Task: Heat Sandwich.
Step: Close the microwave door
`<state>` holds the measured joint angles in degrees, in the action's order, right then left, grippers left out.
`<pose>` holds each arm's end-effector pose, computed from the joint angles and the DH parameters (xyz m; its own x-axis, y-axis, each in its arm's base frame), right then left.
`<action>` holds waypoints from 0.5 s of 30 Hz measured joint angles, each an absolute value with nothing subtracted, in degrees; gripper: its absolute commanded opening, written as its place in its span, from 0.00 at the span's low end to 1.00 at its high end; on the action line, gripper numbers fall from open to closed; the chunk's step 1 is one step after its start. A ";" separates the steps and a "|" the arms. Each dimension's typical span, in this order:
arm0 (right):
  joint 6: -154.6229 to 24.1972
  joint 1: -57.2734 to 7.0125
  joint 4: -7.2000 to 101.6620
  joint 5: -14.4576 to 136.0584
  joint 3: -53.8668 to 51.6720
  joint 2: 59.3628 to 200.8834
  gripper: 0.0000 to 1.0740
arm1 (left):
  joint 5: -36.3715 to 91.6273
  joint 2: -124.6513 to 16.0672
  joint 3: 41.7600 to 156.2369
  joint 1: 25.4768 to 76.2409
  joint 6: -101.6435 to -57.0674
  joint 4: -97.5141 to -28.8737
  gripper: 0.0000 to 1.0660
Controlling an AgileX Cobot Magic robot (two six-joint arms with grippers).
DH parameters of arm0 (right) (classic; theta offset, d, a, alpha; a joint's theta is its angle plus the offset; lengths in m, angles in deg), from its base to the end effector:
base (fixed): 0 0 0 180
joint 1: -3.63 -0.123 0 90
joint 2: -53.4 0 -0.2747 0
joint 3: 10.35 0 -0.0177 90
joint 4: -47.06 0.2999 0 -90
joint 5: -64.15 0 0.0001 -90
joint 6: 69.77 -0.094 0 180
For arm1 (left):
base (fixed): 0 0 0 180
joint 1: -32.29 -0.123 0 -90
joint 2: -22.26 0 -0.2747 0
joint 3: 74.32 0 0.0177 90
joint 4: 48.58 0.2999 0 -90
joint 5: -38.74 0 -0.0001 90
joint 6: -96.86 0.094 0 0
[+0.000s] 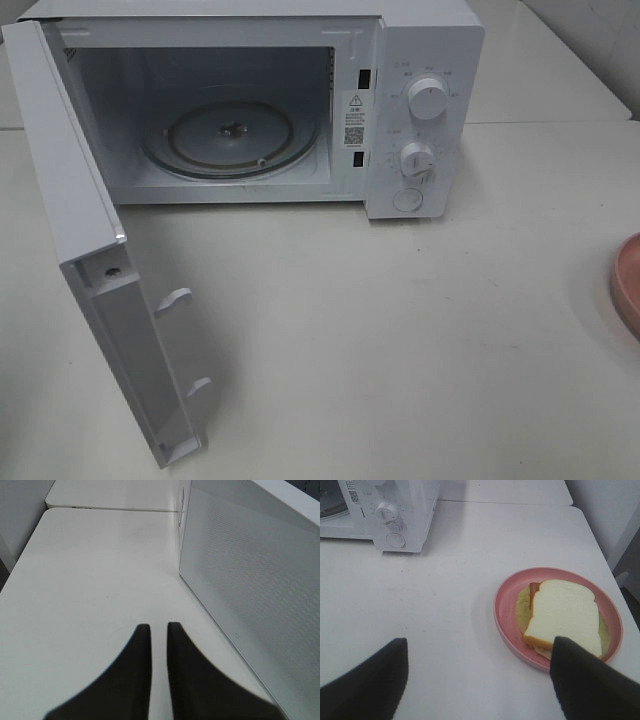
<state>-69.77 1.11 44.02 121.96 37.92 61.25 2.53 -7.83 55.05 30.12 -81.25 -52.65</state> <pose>0.0529 -0.0019 0.3043 -0.4044 -0.0461 -0.9134 -0.0144 0.9989 -0.0440 0.1392 0.0013 0.2840 -0.4514 -0.0415 -0.8914 -0.0115 0.9991 -0.0407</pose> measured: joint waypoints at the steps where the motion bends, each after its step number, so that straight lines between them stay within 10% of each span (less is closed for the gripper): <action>1: -69.77 1.11 44.02 121.96 37.92 61.25 0.70 | 4.42 -8.91 54.25 30.12 -81.25 -52.65 0.00; 15: -69.77 1.11 44.02 121.96 37.92 61.25 0.70 | 35.36 -24.27 44.17 30.12 -80.21 -52.59 0.00</action>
